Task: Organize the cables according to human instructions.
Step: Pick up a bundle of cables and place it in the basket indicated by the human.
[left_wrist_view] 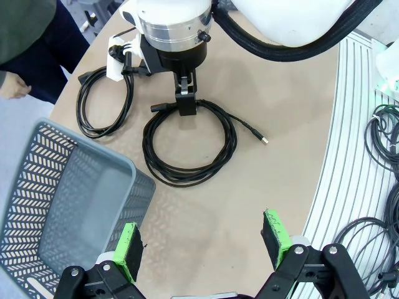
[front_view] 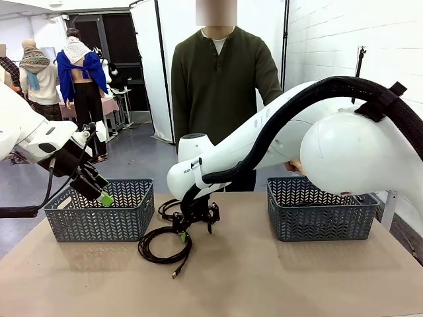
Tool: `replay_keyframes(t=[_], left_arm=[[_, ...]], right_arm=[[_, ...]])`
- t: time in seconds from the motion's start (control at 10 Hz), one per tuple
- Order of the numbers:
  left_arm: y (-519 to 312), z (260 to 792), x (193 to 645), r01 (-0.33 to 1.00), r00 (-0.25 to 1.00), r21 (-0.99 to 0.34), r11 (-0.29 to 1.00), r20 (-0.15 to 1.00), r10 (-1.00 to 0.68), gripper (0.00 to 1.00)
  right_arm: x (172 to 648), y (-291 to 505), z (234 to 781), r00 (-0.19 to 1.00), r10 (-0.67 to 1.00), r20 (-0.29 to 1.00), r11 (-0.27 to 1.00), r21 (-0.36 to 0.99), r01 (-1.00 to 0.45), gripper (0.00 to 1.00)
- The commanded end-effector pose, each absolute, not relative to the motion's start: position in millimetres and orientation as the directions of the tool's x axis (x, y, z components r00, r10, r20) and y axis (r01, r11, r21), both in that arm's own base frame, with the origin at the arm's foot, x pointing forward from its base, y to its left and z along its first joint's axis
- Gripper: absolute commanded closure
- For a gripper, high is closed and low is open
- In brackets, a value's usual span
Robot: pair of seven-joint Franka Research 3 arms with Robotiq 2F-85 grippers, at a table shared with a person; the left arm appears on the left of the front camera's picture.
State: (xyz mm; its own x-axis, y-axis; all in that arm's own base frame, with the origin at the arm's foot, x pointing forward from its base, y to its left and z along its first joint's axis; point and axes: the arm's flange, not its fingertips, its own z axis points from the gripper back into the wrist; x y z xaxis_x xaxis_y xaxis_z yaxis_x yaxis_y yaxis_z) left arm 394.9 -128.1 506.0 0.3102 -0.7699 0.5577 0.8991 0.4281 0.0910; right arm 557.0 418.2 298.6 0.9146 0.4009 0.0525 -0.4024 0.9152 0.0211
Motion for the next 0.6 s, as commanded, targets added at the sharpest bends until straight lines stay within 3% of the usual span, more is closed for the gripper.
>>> replay_keyframes(t=[0.0,0.5], left_arm=[[-124.5,505.1,397.5,0.908,0.294,0.084,0.411,0.570,-0.767,0.00],[-124.5,505.1,397.5,0.908,0.294,0.084,0.411,0.570,-0.767,0.00]], right_arm=[[561.7,423.9,297.8,0.923,0.383,0.038,0.924,-0.014,-0.383,0.09],[560.6,427.2,305.6,0.919,0.392,0.032,0.919,0.028,-0.393,0.86]])
